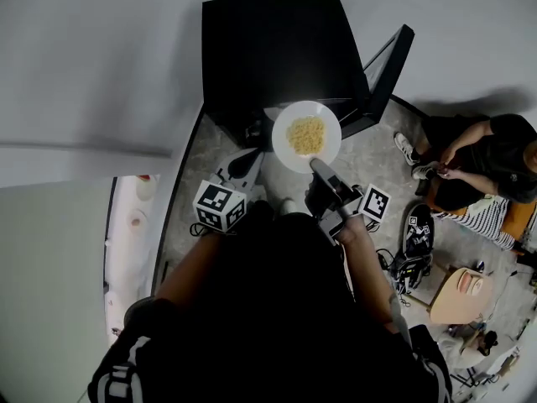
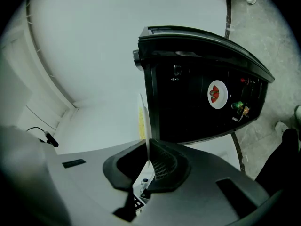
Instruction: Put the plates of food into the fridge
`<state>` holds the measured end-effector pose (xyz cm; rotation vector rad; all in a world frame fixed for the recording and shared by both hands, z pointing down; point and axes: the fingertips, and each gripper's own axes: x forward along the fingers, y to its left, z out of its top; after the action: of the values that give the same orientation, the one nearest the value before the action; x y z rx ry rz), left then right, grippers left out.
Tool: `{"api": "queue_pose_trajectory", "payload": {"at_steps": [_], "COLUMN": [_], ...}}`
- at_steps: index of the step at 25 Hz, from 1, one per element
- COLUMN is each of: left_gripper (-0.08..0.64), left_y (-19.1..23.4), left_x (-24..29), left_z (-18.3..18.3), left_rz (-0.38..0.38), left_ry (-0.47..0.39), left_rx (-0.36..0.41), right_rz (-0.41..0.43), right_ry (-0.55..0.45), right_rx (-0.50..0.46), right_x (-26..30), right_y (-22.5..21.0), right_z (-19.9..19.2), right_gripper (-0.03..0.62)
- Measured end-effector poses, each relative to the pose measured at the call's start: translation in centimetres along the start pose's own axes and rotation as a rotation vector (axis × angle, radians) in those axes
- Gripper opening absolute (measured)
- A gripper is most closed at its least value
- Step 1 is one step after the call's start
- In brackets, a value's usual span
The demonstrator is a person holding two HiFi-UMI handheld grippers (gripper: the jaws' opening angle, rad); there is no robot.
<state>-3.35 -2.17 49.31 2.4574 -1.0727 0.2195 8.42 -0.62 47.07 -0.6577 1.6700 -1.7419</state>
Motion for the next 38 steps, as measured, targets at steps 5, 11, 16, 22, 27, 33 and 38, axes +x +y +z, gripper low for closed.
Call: {"api": "queue_pose_trajectory", "payload": {"at_steps": [5, 11, 16, 22, 27, 33, 38], "left_gripper": [0.02, 0.02, 0.02, 0.02, 0.02, 0.02, 0.02], "left_y": [-1.1, -3.0, -3.6, -3.5, -2.2, -0.7, 0.1], "left_x": [-0.5, -0.8, -1.3, -1.6, -2.1, -1.6, -1.1], "left_z": [-0.6, -2.3, -3.2, -4.3, -5.4, -7.2, -8.8], "left_rz": [0.055, 0.101, 0.137, 0.156, 0.168, 0.157, 0.145], "left_ry": [-0.011, -0.012, -0.036, -0.066, -0.078, -0.05, -0.038], "left_rx": [-0.02, -0.032, -0.036, -0.029, 0.014, 0.019, 0.002], "right_rz": [-0.028, -0.078, -0.104, -0.106, -0.097, -0.083, -0.113], "right_ry": [0.083, 0.153, 0.168, 0.162, 0.134, 0.092, 0.068], "right_rx": [0.004, 0.02, 0.021, 0.002, 0.0, -0.034, -0.054], "right_x": [-1.3, -3.4, -3.6, -2.0, -1.0, -0.2, 0.6], "right_y": [-1.1, -3.4, -5.6, -7.9, -9.8, -12.0, -15.1], "right_z": [-0.5, -0.3, 0.4, 1.1, 0.8, 1.1, 1.9], "right_gripper": [0.031, 0.032, 0.032, 0.032, 0.032, 0.032, 0.031]}}
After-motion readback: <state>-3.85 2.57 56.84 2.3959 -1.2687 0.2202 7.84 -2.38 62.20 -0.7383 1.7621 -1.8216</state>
